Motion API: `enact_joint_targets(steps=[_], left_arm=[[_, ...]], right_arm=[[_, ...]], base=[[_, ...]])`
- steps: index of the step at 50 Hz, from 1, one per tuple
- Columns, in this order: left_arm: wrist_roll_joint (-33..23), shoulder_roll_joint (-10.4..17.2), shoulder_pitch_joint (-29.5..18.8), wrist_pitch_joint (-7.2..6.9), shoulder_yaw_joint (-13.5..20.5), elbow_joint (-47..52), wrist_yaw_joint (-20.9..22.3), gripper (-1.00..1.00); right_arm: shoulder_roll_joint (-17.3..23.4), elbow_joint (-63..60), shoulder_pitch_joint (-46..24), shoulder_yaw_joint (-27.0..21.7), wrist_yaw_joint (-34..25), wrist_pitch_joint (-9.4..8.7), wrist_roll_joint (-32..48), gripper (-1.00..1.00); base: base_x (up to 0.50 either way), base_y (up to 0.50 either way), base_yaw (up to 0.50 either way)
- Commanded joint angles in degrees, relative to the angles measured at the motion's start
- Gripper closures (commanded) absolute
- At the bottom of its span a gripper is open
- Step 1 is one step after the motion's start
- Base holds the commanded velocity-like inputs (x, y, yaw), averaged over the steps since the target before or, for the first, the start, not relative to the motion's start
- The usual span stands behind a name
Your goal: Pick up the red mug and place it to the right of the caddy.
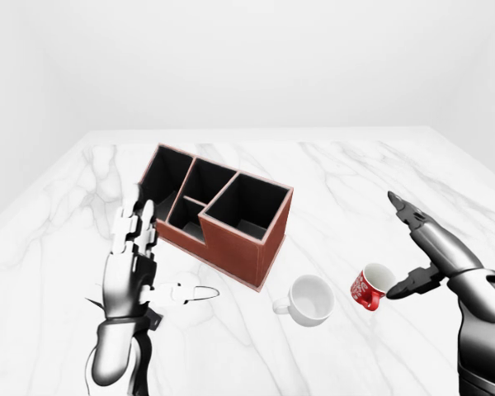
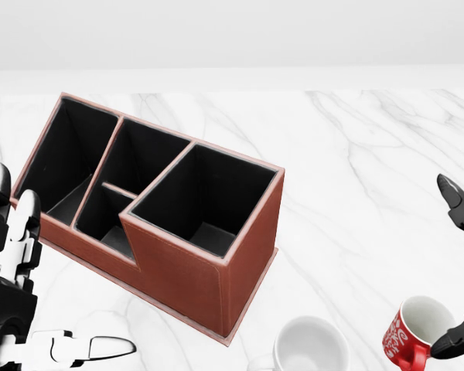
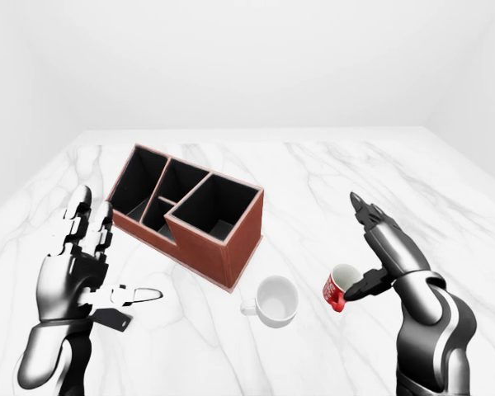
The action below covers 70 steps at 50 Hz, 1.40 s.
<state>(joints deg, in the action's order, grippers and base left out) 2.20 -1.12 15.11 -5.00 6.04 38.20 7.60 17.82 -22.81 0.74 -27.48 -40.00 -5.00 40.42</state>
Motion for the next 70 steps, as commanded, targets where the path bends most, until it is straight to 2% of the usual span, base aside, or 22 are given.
enact_joint_targets(steps=[1,8,51,54,58,63,70], left_arm=[[0.2,0.0,-0.2,0.0,0.6,0.1,0.2,-1.0],[0.2,-0.1,-0.4,0.0,0.8,0.4,0.3,-1.0],[0.7,-0.3,-0.2,0.0,1.5,1.6,0.7,-1.0],[0.6,-0.3,-0.1,0.0,1.4,1.5,0.7,-1.0],[0.6,-0.3,0.1,0.0,1.4,1.7,0.8,-1.0],[0.6,-0.3,-0.2,0.0,1.5,1.4,0.7,-1.0],[0.5,-0.3,-0.3,0.0,1.4,1.3,0.6,-1.0]], right_arm=[[0.6,6.4,-0.7,1.5,0.0,0.0,2.3,-1.0],[1.6,10.6,-1.6,3.2,0.0,0.0,4.1,-1.0],[7.2,27.3,-6.6,6.4,0.0,0.0,8.5,-1.0],[7.8,28.8,-7.2,6.7,0.0,0.48,9.0,-1.0],[9.1,31.8,-8.0,7.1,1.0,2.31,10.0,-1.0],[9.0,31.6,-8.8,7.4,0.0,1.17,9.9,-1.0],[9.3,32.7,-10.3,8.7,0.0,0.74,10.6,-1.0]], base=[[0.0,0.0,0.0],[0.0,0.0,0.0],[0.0,0.0,0.0],[0.0,0.0,0.0],[0.0,0.0,0.0],[0.0,0.0,0.0],[0.0,0.0,0.0]])
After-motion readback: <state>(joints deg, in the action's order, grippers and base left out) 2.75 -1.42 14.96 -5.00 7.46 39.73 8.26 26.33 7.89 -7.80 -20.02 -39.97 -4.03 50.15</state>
